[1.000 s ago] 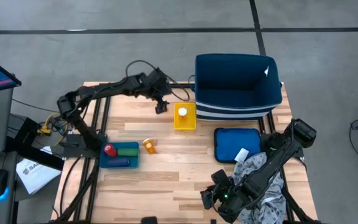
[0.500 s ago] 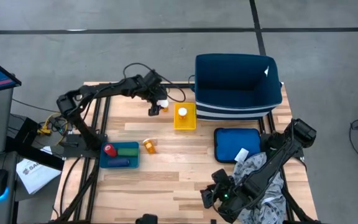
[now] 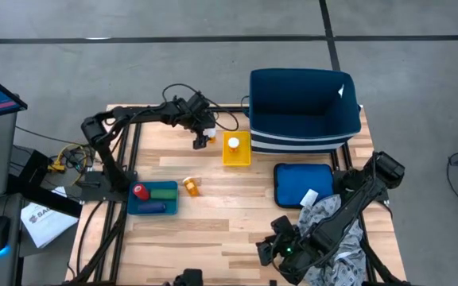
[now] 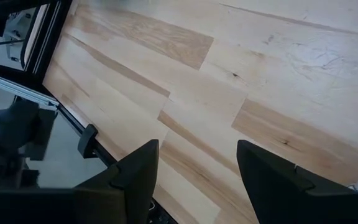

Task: Pick & place medical supplies in basket/bin
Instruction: Put the top orange pill bottle into the yellow bin

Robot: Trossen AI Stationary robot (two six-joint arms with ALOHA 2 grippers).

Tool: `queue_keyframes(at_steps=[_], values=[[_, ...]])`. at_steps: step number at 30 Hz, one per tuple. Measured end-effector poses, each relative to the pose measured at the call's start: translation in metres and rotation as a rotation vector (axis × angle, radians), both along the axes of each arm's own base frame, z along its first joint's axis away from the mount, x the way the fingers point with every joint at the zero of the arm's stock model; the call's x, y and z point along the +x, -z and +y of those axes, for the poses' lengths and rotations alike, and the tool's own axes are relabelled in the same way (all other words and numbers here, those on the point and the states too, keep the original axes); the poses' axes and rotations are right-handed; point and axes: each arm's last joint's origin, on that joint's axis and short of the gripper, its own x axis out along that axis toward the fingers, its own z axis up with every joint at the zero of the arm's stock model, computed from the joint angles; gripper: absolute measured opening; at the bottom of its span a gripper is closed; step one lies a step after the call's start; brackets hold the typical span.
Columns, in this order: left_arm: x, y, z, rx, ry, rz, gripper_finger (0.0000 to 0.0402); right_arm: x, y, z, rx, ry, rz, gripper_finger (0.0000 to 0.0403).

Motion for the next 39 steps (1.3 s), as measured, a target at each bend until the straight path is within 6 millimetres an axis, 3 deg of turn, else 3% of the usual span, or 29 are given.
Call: queue_keyframes(at_steps=[16, 27, 36, 39], values=[[0.002, 0.005, 0.005, -0.045, -0.056, -0.031, 0.0266, -0.002, 0.0, 0.002, 0.015, 0.001, 0.001, 0.0214], [0.001, 0.007, 0.006, -0.06, -0.083, -0.032, 0.0206, -0.002, 0.0, 0.002, 0.016, 0.0, 0.003, 0.0214], [0.002, 0.006, 0.005, -0.051, -0.087, -0.028, 0.0208, -0.002, 0.0, 0.002, 0.017, 0.0, 0.002, 0.0214], [0.002, -0.004, 0.001, -0.035, -0.081, -0.053, 0.0204, -0.002, 0.0, 0.002, 0.018, 0.0, 0.002, 0.0214]])
